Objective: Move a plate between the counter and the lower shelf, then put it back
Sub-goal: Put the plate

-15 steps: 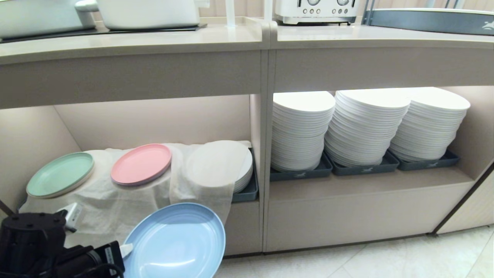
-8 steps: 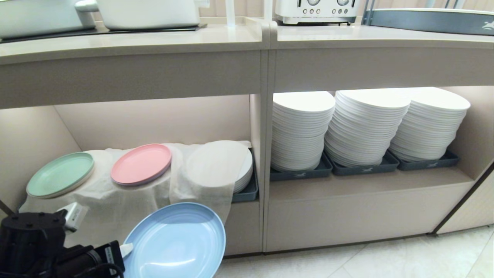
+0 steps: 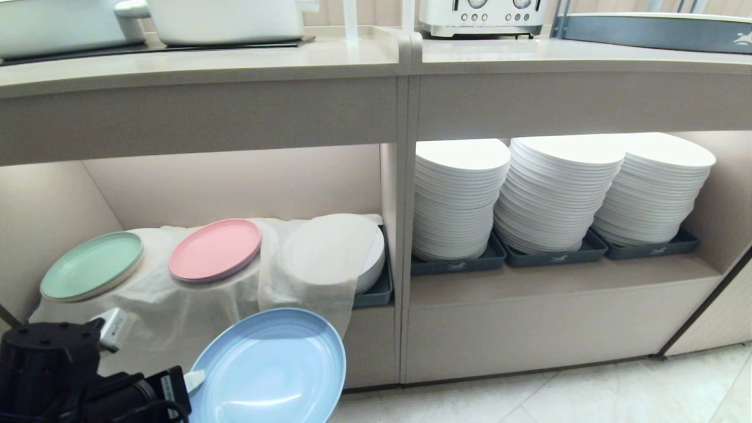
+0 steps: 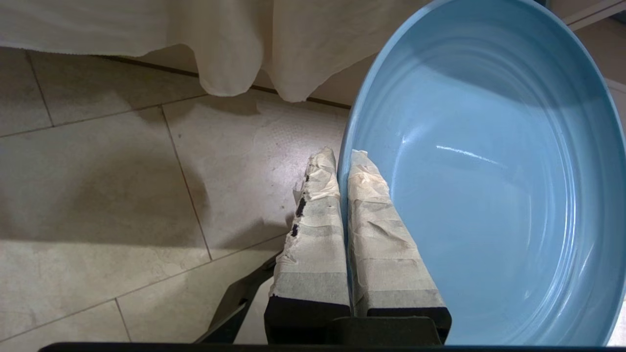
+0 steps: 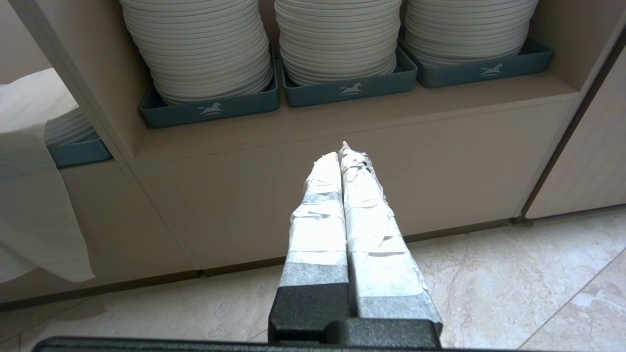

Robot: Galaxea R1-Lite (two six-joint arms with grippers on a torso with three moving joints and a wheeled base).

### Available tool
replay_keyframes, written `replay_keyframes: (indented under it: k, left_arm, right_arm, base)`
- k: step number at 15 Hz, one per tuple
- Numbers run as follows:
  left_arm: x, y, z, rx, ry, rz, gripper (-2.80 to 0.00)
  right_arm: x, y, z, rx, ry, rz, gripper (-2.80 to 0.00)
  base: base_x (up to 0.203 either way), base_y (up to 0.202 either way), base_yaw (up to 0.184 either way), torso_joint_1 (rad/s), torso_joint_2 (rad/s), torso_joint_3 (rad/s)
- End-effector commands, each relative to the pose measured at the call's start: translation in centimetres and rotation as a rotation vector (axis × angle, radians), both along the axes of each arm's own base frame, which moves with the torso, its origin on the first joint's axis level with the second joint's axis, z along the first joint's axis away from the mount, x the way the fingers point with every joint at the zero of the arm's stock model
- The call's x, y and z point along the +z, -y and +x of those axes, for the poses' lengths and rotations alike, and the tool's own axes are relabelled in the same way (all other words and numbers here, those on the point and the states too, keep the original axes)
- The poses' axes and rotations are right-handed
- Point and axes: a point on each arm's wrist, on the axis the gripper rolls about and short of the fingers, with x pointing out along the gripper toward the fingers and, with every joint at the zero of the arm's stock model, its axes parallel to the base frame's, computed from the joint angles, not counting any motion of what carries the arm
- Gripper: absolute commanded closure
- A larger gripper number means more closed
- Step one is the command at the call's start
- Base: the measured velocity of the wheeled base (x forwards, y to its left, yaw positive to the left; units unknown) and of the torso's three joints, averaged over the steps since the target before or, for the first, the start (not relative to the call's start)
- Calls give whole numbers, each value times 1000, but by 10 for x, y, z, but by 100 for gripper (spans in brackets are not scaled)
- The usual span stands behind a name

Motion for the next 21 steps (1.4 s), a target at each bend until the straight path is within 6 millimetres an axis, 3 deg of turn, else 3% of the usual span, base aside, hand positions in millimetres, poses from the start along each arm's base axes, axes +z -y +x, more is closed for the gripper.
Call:
replay_keyframes:
  k: [1, 14, 21]
  left_arm:
    - [-1, 0, 0, 4, -4, -1, 0]
    - [0, 0, 1, 8, 0, -1, 0]
    - [0, 0, 1, 8, -1, -3, 0]
  right_arm:
    - [0, 0, 0, 0, 1, 1, 0]
    - [0, 0, 0, -1, 1, -1, 0]
    - [0, 0, 0, 0, 1, -1, 0]
  base:
    - [0, 0, 0, 0, 0, 0]
    - [0, 0, 0, 0, 0, 0]
    - [0, 0, 0, 87, -328, -245]
